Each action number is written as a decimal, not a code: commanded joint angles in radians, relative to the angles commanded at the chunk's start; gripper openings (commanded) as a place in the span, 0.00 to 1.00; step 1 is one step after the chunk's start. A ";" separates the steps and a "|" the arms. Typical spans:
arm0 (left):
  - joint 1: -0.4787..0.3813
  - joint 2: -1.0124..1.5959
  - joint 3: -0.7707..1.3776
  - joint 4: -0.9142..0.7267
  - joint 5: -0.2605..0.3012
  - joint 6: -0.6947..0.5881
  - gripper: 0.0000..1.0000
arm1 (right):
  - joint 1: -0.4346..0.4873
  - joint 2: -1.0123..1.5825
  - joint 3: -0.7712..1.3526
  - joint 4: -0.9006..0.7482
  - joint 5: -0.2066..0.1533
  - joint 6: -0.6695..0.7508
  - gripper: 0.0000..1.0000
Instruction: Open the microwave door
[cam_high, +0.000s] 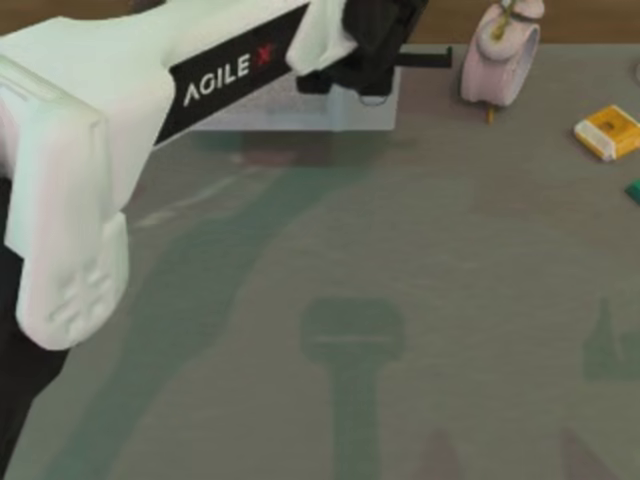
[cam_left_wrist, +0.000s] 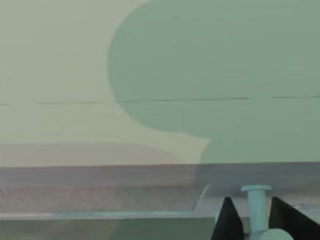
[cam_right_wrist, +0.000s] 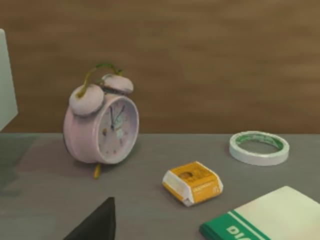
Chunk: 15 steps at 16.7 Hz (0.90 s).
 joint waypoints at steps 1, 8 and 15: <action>0.007 0.014 0.052 -0.075 0.020 -0.015 0.00 | 0.000 0.000 0.000 0.000 0.000 0.000 1.00; 0.040 0.075 0.262 -0.374 0.108 -0.080 0.00 | 0.000 0.000 0.000 0.000 0.000 0.000 1.00; 0.040 0.075 0.264 -0.376 0.109 -0.080 0.00 | 0.000 0.000 0.000 0.000 0.000 0.000 1.00</action>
